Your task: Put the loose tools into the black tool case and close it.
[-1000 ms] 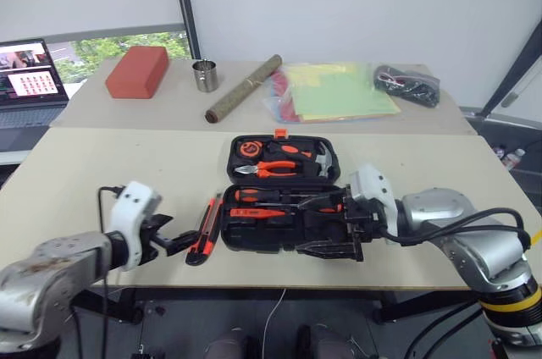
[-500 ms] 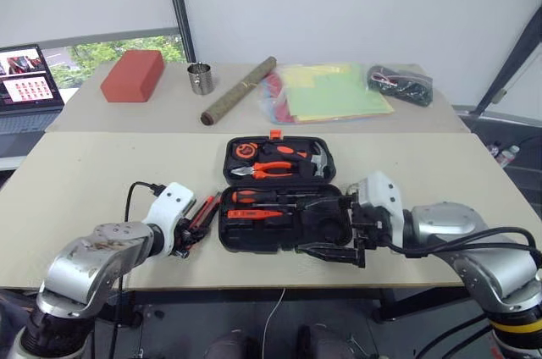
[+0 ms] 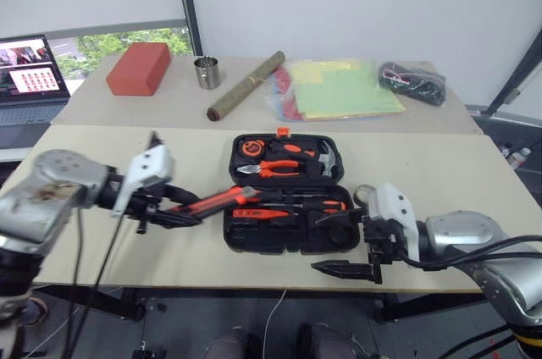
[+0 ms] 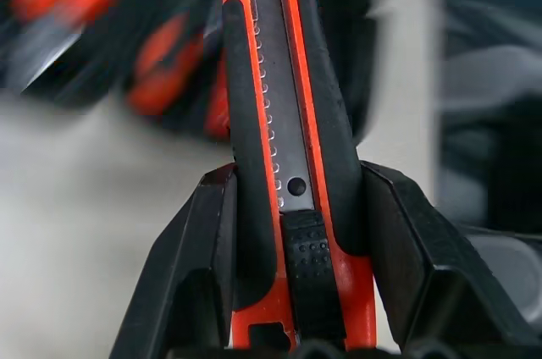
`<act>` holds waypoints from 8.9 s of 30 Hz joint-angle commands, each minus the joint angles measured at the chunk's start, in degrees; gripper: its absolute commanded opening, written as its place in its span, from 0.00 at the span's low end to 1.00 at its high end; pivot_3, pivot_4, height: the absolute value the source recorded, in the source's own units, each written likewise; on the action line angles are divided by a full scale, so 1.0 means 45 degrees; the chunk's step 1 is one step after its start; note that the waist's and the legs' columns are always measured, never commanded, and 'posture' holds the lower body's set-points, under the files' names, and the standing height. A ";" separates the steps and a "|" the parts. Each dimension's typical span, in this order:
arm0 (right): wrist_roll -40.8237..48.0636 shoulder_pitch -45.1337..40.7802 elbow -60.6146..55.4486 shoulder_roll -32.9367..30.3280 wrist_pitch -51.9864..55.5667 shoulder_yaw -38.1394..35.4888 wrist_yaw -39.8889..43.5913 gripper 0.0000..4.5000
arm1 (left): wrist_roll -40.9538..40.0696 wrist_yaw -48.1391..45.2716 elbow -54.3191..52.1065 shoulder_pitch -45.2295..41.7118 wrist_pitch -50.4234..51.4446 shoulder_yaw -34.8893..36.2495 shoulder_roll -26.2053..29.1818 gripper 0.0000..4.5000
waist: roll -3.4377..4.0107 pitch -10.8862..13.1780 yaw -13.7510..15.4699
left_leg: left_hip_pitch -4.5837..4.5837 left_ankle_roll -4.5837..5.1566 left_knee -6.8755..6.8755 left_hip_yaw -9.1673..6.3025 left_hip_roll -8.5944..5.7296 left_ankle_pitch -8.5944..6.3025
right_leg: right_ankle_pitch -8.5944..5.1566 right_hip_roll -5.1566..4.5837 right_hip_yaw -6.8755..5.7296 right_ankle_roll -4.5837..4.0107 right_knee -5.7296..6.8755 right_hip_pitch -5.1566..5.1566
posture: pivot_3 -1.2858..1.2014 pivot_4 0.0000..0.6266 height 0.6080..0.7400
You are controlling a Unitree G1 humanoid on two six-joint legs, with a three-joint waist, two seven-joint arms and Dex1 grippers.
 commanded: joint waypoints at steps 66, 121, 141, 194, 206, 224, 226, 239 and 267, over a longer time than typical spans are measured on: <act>-0.5849 -0.3293 0.9113 -0.0864 -0.4778 0.1602 0.0470 1.00 | 0.0215 -0.0918 0.3271 -0.3051 -0.0845 0.0515 -0.4830 0.98 | -0.0023 -0.0037 -0.0283 | 0.0018 0.0114 0.0169 -0.0056 0.0046 -0.0036 | -0.0033 -0.0049 0.0026 0.0134 0.0012 0.0092 | 0.52 0.24 0.97; -0.4939 -0.2871 0.8546 -0.0406 -0.3405 0.0263 0.0942 0.09 | 0.2680 0.1872 0.6235 -0.0299 -0.3044 0.1155 -0.2181 0.27 | 0.0026 -0.0002 -0.0291 | 0.0028 0.0102 0.0155 -0.0061 0.0039 -0.0036 | 0.0007 -0.0076 0.0006 0.0066 0.0012 0.0097 | 0.52 0.24 0.97; -0.4235 -0.0292 0.4300 -0.0313 -0.2638 0.0958 0.2716 0.00 | 0.1897 -0.0090 0.1721 0.2349 -0.1543 0.0500 -0.1695 0.01 | 0.0030 -0.0001 -0.0367 | 0.0036 0.0099 0.0027 -0.0051 0.0028 -0.0036 | -0.0015 -0.0071 -0.0026 0.0065 -0.0038 0.0091 | 0.52 0.24 0.97; -0.4242 -0.7782 0.8298 0.4358 0.0226 -0.1694 -0.5421 0.01 | 0.0933 0.7429 0.4699 -0.3363 0.1099 0.4016 -0.6608 0.00 | 0.0044 0.0000 -0.0492 | 0.0007 0.0048 0.0041 -0.0016 -0.0011 -0.0001 | 0.0018 -0.0069 0.0006 0.0052 0.0039 0.0032 | 0.52 0.24 0.97; -0.7398 -0.1728 0.5048 0.3970 -0.6542 -0.0547 -0.5761 0.01 | 0.3057 0.8305 0.2797 0.0784 -0.5276 0.3565 -0.6001 0.00 | 0.0030 -0.0018 -0.0619 | -0.0002 0.0023 -0.0115 0.0049 -0.0010 -0.0006 | -0.0018 0.0083 0.0001 0.0026 0.0112 -0.0102 | 0.52 0.24 0.97; -0.3061 0.6133 -0.0011 0.0372 -0.4159 -0.2879 -0.0646 0.39 | 0.1078 0.4789 0.5731 0.0896 -0.0784 0.3257 -0.1114 0.62 | 0.0082 -0.0036 0.0105 | 0.0334 -0.0154 -0.0112 0.0029 0.0082 -0.0050 | -0.0108 -0.0031 0.0113 0.0093 0.0037 0.0193 | 0.52 0.24 0.97; -0.3601 0.5493 0.0398 0.0299 -0.4200 -0.1933 -0.0723 0.27 | 0.2195 0.4981 0.7611 -0.1012 -0.2468 0.2294 -0.2289 0.48 | 0.0009 -0.0063 0.0238 | 0.0290 -0.0154 -0.0107 0.0032 0.0070 -0.0040 | -0.0058 -0.0039 0.0109 0.0073 0.0017 0.0195 | 0.52 0.24 0.97; -0.5991 0.1283 0.2331 0.0849 -0.4278 0.1783 -0.0710 0.00 | 0.6622 0.6095 1.7063 -0.7236 -0.9078 -0.0456 -0.7658 0.01 | -0.0089 -0.0079 -0.0289 | 0.0011 0.0066 -0.0016 0.0020 0.0025 0.0023 | 0.0022 0.0108 -0.0045 0.0060 -0.0039 0.0088 | 0.52 0.24 0.97; -0.1197 0.2323 -0.0308 0.1172 0.0152 -0.2451 -0.2808 0.00 | 0.4477 0.0068 0.6912 -0.3989 -0.3021 -0.1483 -0.7894 0.01 | -0.0093 -0.0073 -0.0171 | 0.0020 0.0077 0.0122 -0.0075 0.0032 0.0016 | 0.0016 -0.0078 0.0025 0.0064 0.0016 0.0134 | 0.52 0.24 0.97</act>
